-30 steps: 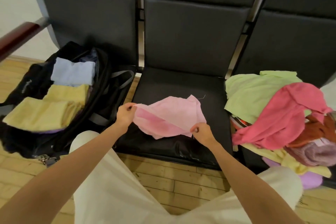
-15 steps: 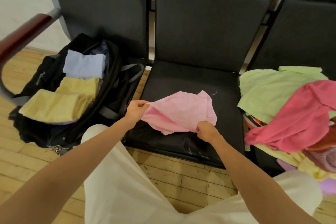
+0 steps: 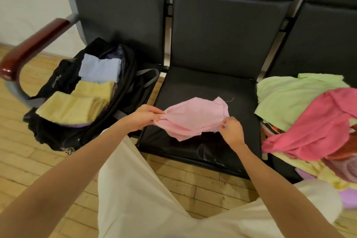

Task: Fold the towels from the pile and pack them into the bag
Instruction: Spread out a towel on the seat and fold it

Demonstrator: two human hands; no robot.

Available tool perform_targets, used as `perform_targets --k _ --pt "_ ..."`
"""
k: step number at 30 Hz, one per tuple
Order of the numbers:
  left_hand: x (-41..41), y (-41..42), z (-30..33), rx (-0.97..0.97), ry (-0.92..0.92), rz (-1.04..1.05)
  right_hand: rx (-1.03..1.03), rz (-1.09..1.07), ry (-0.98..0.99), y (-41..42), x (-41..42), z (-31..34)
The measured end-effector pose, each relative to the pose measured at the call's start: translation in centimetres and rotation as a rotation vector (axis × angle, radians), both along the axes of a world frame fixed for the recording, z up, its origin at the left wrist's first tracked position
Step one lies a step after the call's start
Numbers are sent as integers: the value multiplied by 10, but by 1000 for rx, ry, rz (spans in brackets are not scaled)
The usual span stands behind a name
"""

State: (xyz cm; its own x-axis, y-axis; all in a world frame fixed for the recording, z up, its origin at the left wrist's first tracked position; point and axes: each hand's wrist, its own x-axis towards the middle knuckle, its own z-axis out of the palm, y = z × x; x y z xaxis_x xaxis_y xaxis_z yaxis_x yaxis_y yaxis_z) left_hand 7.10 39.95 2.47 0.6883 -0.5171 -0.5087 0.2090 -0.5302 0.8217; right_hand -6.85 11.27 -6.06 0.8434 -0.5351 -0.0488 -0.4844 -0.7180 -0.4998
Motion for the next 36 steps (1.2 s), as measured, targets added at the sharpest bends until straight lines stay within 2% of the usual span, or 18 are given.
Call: perform_targets --k 2,4,8,11,13,17,19,22,28,32,36 --pt "0 0 2 17 -87 86 15 -116 -228 -4 -8 22" --pt "3 -2 1 77 -253 203 37 -190 -408 -10 -16 41" --pt "8 -9 -5 285 -607 316 0 -134 -482 -16 -28 69" --pt "4 -17 -8 311 -794 311 1 -137 -524 -12 -35 81" --pt "0 -25 -4 227 -768 416 89 -206 -564 -9 -38 88" --pt "-1 -44 23 -79 -435 833 339 -310 -565 -9 -43 107" --pt "4 -49 35 -171 -416 904 364 -314 -583 -10 -46 116" --pt "9 -54 52 -232 -468 889 300 -275 -591 -12 -50 125" --pt "0 -56 78 -357 -590 883 -8 -104 -573 -11 -55 134" --pt "-2 -51 96 -447 -678 922 -50 -91 -619 -3 -58 148" --pt "-7 -45 111 -477 -884 923 -86 -120 -650 8 -56 158"
